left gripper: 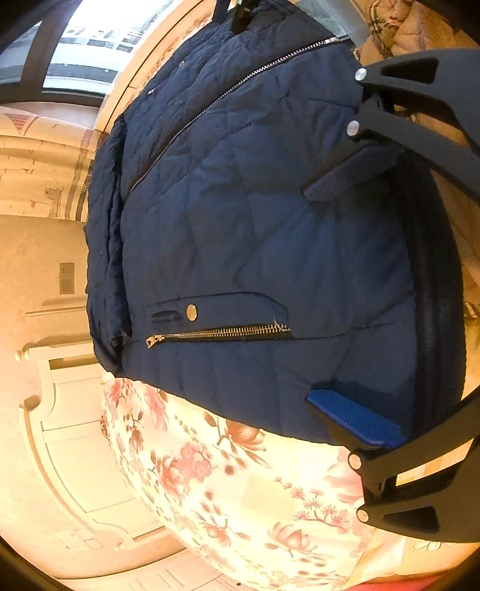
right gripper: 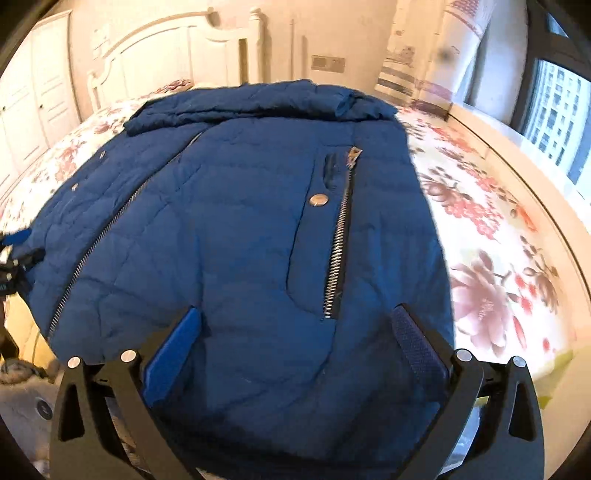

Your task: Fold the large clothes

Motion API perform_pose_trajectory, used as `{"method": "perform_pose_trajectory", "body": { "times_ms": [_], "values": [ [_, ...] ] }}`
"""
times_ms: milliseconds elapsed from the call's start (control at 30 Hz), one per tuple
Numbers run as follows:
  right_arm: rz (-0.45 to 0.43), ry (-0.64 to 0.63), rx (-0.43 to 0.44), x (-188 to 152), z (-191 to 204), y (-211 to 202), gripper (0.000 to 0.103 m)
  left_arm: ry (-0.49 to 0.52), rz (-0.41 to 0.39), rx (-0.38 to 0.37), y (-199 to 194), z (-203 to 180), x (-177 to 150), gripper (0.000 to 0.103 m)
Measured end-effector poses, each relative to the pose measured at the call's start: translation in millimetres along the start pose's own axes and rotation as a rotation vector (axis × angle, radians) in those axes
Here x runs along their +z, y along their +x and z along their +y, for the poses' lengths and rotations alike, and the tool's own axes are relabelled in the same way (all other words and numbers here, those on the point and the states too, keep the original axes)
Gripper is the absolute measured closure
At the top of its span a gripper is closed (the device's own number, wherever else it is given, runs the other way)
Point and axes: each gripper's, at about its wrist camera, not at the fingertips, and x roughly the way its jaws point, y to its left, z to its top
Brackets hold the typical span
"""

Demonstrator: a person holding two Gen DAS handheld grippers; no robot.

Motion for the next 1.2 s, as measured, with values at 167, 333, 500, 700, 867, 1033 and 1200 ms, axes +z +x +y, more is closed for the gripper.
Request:
{"method": "perform_pose_trajectory", "body": {
  "times_ms": [167,333,500,700,867,1033,1200],
  "values": [
    [-0.040,-0.093,0.037,3.2,26.6,-2.0,0.004,-0.002,-0.005,0.001,-0.7,-0.2,-2.5,0.002],
    [-0.025,-0.092,0.051,-8.7,27.6,20.0,0.004,-0.005,-0.007,-0.009,0.0,0.5,-2.9,0.002],
    [-0.029,-0.071,0.003,-1.2,9.9,0.8,0.004,-0.042,-0.028,-0.029,-12.2,9.3,-4.5,0.002],
    [-0.009,0.051,-0.059,-25.6,-45.9,-5.8,0.004,-0.094,-0.070,-0.045,-29.8,38.1,-23.6,0.002],
    [-0.018,0.163,0.027,-45.3,-72.6,-11.5,0.004,-0.183,-0.042,-0.071,-26.0,59.7,-27.9,0.002],
    [-0.010,0.102,0.021,-47.9,-58.2,-8.6,0.004,-0.114,-0.033,-0.064,-21.8,42.3,-28.3,0.003],
    [-0.067,0.033,-0.009,-43.1,-34.9,-6.9,0.020,-0.074,-0.045,-0.035,-19.3,30.4,-26.6,0.012]
  ]
}}
